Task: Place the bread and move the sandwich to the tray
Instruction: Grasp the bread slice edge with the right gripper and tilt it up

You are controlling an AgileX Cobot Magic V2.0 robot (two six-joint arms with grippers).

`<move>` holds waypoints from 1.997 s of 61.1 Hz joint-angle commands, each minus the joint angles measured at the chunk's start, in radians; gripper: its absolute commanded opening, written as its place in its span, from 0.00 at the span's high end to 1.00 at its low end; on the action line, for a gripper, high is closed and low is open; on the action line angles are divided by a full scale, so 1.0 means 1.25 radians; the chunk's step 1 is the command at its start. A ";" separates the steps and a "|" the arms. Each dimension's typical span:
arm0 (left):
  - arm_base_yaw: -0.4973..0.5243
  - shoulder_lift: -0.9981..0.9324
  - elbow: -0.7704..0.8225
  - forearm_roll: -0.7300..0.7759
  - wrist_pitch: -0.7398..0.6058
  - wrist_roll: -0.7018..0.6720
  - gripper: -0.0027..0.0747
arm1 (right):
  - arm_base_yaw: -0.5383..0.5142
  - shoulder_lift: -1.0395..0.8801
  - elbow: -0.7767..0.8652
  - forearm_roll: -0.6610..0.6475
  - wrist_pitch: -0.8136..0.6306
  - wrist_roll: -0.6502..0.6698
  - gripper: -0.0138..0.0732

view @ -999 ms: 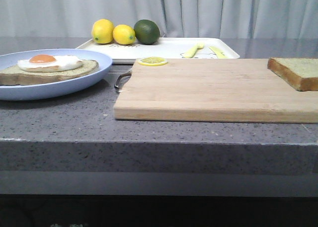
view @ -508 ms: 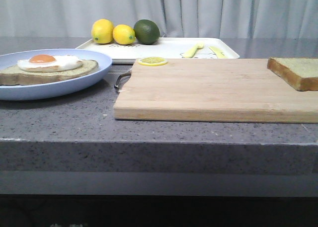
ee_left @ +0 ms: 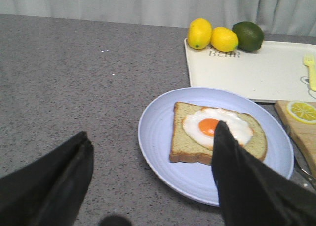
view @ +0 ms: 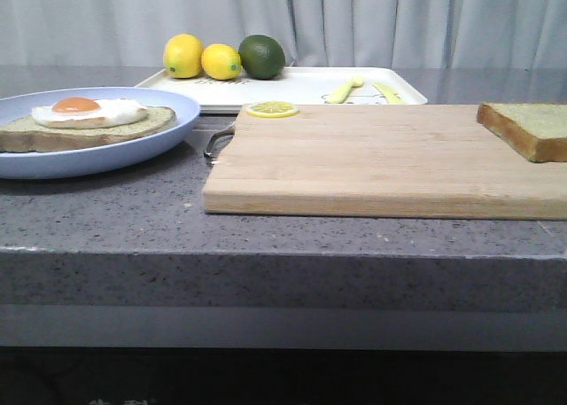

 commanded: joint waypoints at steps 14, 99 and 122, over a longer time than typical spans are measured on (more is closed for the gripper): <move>-0.115 0.009 -0.022 0.043 -0.063 0.000 0.33 | -0.252 0.130 -0.026 0.416 0.037 -0.271 0.38; -0.126 0.009 -0.022 0.052 -0.063 0.000 0.33 | -0.261 0.335 -0.027 0.680 0.166 -0.469 0.74; -0.126 0.009 -0.022 0.060 -0.063 0.000 0.33 | -0.261 0.258 -0.027 0.723 0.166 -0.469 0.74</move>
